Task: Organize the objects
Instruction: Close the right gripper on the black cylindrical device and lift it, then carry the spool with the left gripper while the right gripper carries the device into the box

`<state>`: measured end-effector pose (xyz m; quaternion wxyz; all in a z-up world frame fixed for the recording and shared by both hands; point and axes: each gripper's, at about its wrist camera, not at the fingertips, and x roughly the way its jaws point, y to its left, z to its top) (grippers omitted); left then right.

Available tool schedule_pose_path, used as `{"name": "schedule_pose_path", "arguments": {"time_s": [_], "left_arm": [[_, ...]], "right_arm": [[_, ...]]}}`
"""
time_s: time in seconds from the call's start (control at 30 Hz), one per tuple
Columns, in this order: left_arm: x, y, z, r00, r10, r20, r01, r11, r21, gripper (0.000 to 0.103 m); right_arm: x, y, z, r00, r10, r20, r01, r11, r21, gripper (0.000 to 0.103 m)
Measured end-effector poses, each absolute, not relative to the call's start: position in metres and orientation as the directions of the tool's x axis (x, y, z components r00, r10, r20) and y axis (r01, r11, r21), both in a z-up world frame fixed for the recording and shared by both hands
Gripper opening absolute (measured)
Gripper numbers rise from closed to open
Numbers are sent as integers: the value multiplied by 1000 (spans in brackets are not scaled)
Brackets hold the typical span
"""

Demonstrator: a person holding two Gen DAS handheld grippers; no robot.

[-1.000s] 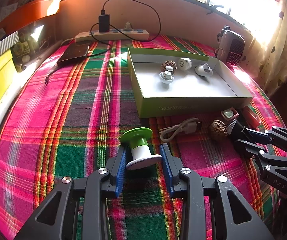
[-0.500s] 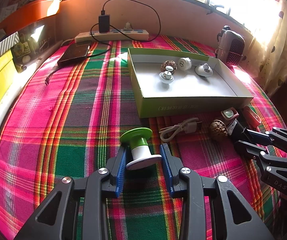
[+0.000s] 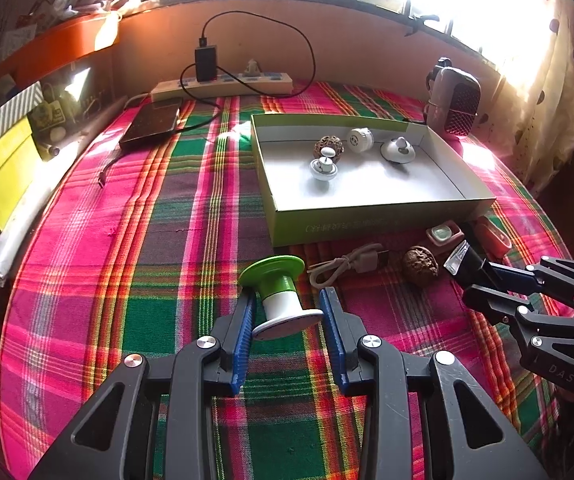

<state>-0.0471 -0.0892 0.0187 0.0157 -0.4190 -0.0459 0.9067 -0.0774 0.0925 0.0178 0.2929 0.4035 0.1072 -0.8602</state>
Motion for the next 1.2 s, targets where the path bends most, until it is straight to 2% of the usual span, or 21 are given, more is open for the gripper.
{"name": "schedule_pose_path", "arguments": {"time_s": [0.5,1.2], "left_arm": [[-44,-73,41,-682,92,-725,-28,-995,-99,30],[-85,-64,53,-690,111,-715,-60,-994,-96,31]], "right_arm": [[-76,103,44,-539,-444,-716,570,-818,78,29],[-124,105,67,-594,-388,-705,471,-878,86,29]]}}
